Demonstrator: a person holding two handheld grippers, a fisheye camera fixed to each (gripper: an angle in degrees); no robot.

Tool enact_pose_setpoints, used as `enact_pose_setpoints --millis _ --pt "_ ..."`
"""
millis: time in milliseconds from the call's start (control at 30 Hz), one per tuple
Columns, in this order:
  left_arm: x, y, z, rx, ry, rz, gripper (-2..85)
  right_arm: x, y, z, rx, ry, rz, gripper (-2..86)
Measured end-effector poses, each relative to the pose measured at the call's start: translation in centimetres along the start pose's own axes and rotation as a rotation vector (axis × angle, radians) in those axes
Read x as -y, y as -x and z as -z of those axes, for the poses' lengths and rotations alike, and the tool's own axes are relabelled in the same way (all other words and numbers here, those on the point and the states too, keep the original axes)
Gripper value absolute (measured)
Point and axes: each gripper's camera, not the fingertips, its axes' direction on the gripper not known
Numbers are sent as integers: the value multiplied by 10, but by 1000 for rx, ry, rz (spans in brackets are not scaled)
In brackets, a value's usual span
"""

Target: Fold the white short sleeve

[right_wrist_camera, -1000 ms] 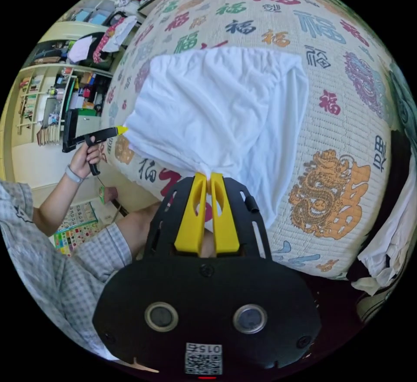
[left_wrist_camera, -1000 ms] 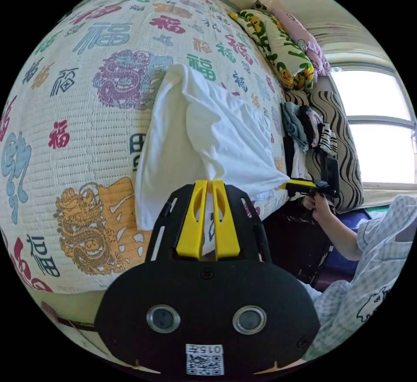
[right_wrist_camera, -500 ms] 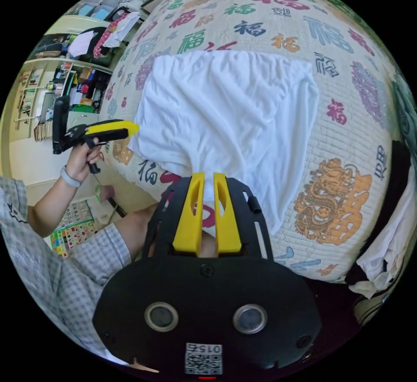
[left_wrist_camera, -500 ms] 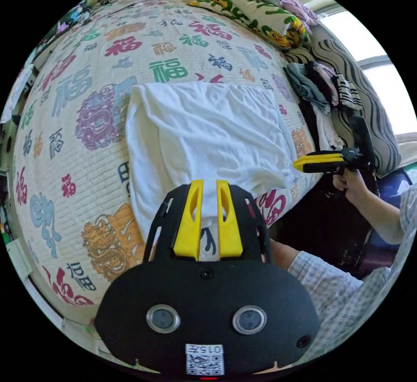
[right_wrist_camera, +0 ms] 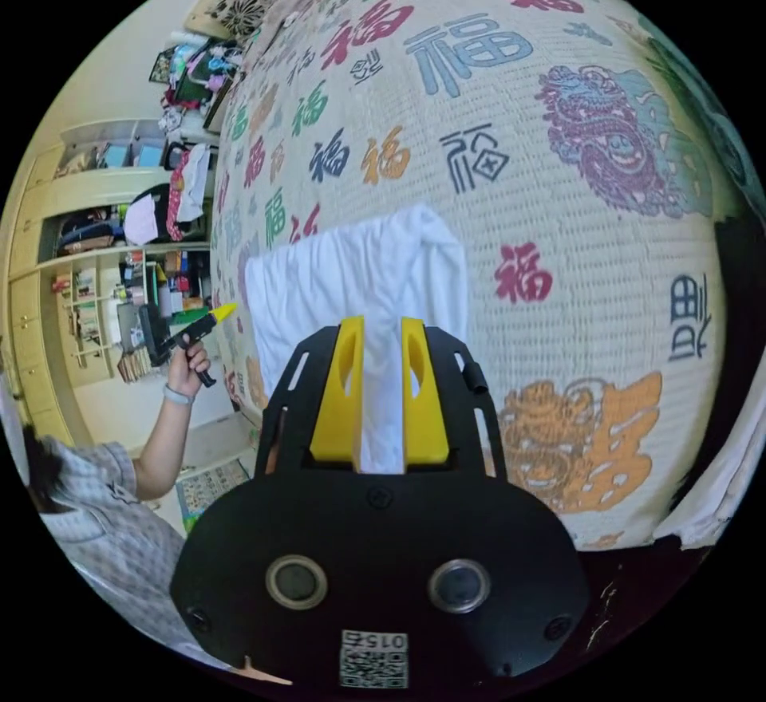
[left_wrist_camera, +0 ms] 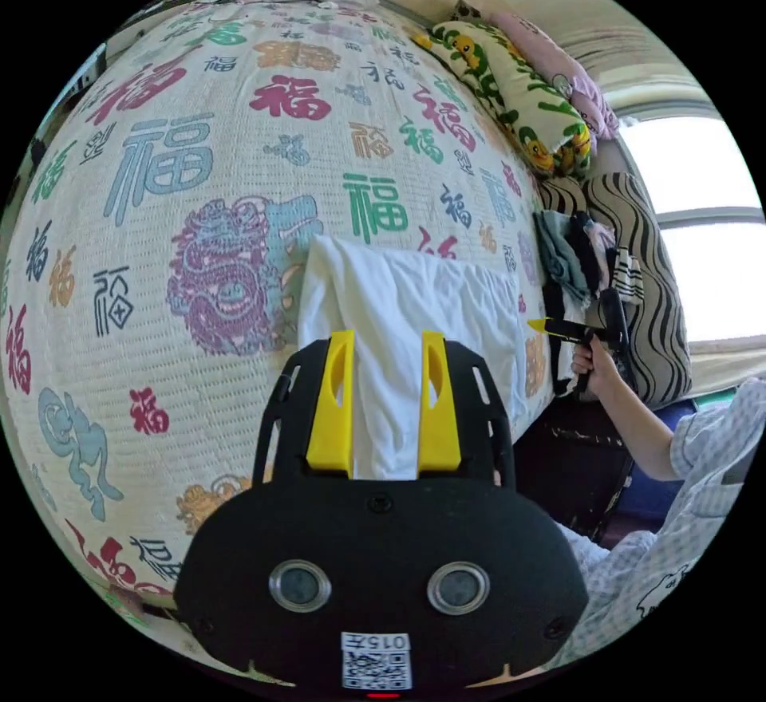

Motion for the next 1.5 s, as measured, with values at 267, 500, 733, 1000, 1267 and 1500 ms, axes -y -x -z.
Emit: enact_pose_setpoints --millis 267,500,733,1000,1267,1500 --pt "59 41 -35 -96 -8 59 8 81 -17 -3 66 -19 -95 17" --pt "62 62 -26 -41 -37 88 42 104 -31 7 95 -30 -154 42" --pt "-6 48 -8 -70 46 130 93 53 5 12 -13 130 -38 74" --pt "-62 39 -59 -57 280 151 20 13 21 -35 22 268 -110 21" --pt "-66 53 -41 13 313 80 29 3 25 -29 45 237 -159 37" --pt "-87 49 -44 -27 327 103 77 -17 53 -36 49 175 -206 64"
